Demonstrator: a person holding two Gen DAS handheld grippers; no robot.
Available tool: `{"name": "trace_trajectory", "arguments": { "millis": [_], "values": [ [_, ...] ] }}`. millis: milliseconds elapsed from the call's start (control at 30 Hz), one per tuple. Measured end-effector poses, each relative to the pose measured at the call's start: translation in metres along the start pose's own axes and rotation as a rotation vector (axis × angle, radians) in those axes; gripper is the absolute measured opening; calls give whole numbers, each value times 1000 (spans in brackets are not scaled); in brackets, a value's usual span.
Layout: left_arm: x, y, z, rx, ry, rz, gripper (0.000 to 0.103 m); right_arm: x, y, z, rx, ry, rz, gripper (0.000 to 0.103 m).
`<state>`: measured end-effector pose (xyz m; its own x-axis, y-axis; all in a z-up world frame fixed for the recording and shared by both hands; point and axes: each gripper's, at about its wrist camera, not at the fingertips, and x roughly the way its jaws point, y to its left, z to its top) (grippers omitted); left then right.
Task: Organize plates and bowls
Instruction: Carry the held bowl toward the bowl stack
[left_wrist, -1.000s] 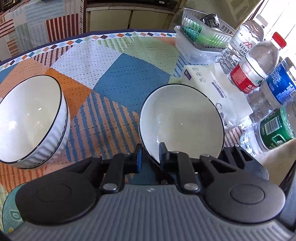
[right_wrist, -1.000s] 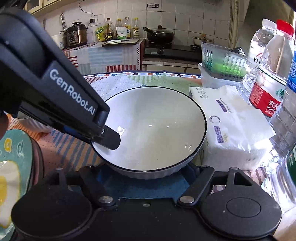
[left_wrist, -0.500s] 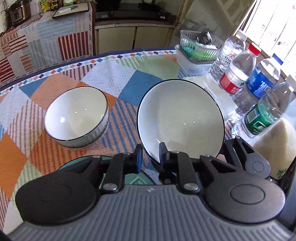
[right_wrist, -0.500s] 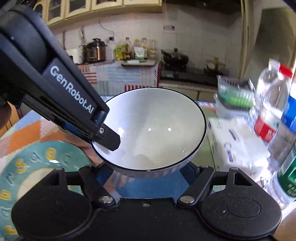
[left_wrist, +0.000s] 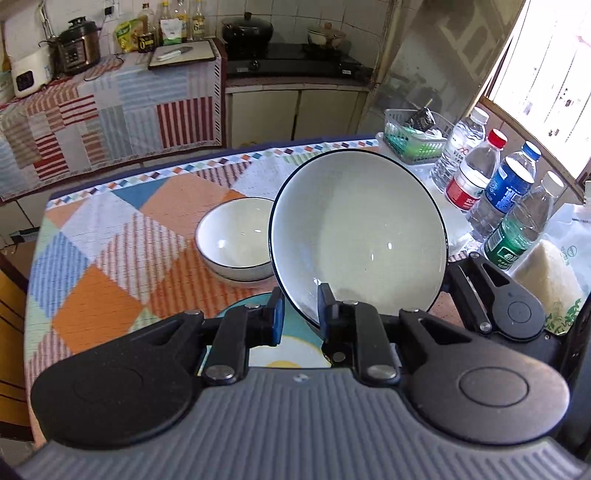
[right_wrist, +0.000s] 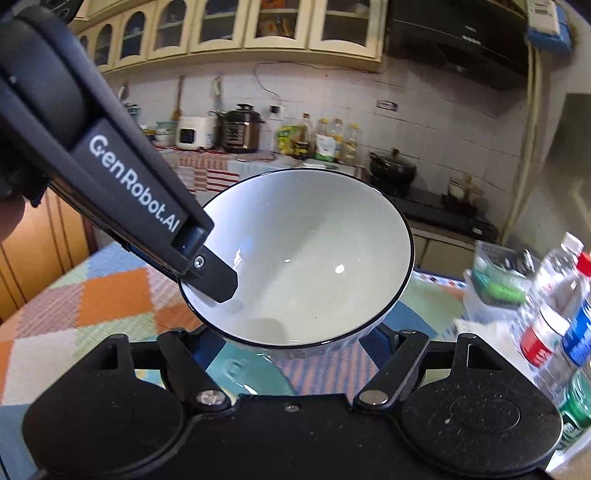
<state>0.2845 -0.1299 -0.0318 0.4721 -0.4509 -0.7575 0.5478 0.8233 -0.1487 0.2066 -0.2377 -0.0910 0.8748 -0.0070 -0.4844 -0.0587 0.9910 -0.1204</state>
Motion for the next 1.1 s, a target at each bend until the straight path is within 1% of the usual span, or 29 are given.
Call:
{"name": "trace_trajectory", "arguments": {
  "millis": [67, 167, 300, 400, 467, 633, 767, 833, 900, 1000, 1100],
  "values": [
    [-9, 9, -1, -9, -4, 10, 17, -4, 10, 5, -1, 0, 24, 82],
    [-14, 22, 2, -25, 0, 23, 17, 1, 17, 16, -1, 7, 62, 83],
    [-12, 37, 8, -43, 14, 30, 17, 11, 26, 27, -50, 18, 82, 84],
    [-4, 50, 13, -69, 29, 14, 17, 23, 30, 34, -87, 42, 99, 84],
    [4, 56, 17, -78, 36, 3, 17, 32, 30, 37, -108, 53, 105, 87],
    [39, 68, 26, -102, 81, 3, 17, 61, 27, 40, -156, 103, 126, 87],
    [64, 79, 35, -148, 105, -3, 17, 88, 18, 47, -127, 178, 171, 87],
    [77, 82, 41, -165, 121, 9, 17, 101, 14, 50, -121, 214, 186, 87],
    [88, 82, 44, -165, 131, 26, 17, 111, 11, 51, -142, 247, 208, 87],
    [99, 83, 44, -175, 139, 32, 18, 124, 6, 53, -168, 307, 251, 87],
    [110, 81, 43, -164, 147, 57, 18, 132, 2, 54, -187, 347, 283, 87]
  ]
}}
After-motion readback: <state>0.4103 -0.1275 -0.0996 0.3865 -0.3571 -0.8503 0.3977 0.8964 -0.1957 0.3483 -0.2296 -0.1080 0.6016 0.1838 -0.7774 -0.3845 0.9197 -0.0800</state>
